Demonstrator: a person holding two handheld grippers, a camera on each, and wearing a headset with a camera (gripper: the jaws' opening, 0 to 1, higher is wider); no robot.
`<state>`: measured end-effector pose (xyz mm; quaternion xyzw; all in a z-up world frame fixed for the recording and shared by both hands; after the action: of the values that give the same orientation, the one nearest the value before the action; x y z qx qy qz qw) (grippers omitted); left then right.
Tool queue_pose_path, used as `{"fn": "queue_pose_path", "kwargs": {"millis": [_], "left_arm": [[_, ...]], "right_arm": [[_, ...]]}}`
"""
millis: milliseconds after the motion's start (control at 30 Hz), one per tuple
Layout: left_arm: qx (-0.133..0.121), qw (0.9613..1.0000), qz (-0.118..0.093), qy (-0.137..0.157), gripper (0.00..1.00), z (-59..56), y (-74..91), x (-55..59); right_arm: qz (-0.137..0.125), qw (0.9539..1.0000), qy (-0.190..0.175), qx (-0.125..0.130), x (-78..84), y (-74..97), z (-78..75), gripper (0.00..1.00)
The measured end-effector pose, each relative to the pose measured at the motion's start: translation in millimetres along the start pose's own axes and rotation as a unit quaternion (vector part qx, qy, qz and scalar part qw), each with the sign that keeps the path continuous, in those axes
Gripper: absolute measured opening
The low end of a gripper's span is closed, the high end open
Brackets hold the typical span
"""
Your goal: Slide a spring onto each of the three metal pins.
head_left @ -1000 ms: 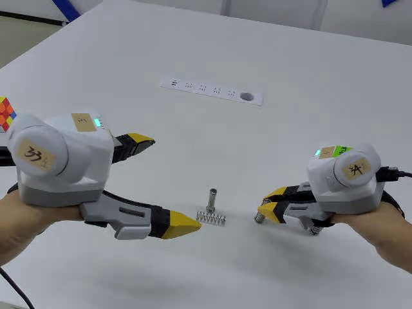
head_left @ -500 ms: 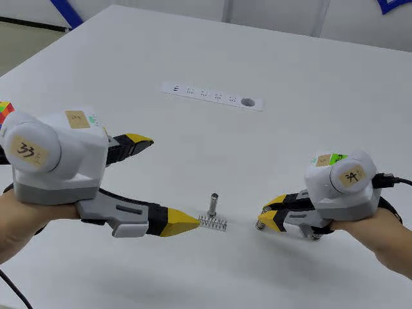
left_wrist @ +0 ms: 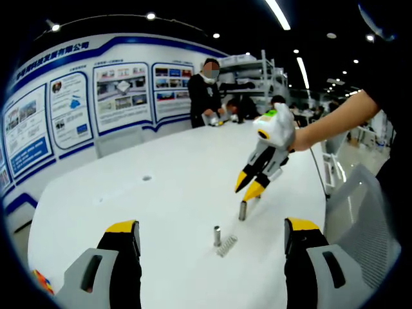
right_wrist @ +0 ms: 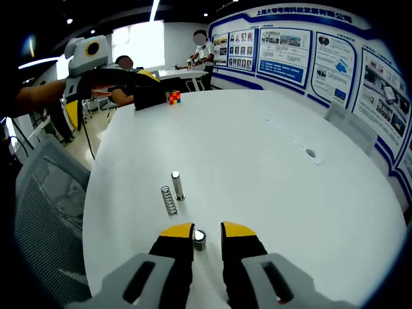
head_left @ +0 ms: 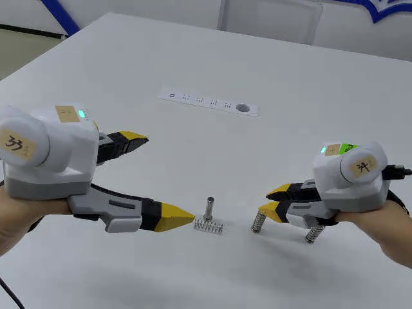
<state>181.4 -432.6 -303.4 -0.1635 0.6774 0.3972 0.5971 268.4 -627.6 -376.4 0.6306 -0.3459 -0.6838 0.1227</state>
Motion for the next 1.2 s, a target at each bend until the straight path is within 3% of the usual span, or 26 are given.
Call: {"fn": "queue_pose_path", "kwargs": {"millis": [133, 233, 333, 567, 800, 967, 1200], "left_arm": [[-0.003, 1.0000, -0.002, -0.002, 0.95, 0.2, 3.1, -0.6], [-0.002, 0.9998, -0.012, 0.013, 0.94, 0.3, 4.9, -1.0], [-0.005, 0.9997, -0.015, 0.016, 0.94, 1.0, 4.5, -0.4], [-0.001, 0.9998, -0.005, 0.018, 0.93, -0.5, 6.8, 9.9], [-0.003, 0.9997, 0.010, 0.022, 0.92, 2.4, 11.3, 24.9], [-0.009, 0.9993, 0.011, 0.034, 0.92, 6.5, 14.3, 31.8], [-0.013, 0.9988, 0.008, 0.045, 0.92, 8.1, 11.7, 36.5]], "right_arm": [[-0.008, 0.9999, 0.007, -0.001, -7.7, 4.4, 4.2, 0.17], [-0.011, 0.9998, 0.017, -0.008, -13.7, 2.8, 11.9, 0.17], [-0.019, 0.9989, 0.034, -0.027, -21.3, -4.0, 25.0, 0.17], [-0.009, 0.9966, 0.053, -0.062, -25.1, -31.5, 52.1, 0.18], [0.028, 0.9920, 0.087, -0.087, -14.6, -55.6, 63.6, 0.18], [0.066, 0.9859, 0.126, -0.088, -4.2, -66.8, 60.4, 0.18], [0.086, 0.9824, 0.133, -0.100, 0.7, -80.5, 57.7, 0.18]]}}
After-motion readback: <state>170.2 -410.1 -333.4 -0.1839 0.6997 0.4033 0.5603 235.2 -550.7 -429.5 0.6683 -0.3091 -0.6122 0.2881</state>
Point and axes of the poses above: the centre of the closed fingertips' face, and the gripper's own axes: y roughly backward along the fingers, z roughly to its left, x roughly out of its underside, the point moved 5 cm from there along y, roughly backward along the fingers, and after that the axes turned 2 degrees about -z, right-handed, at the moved point
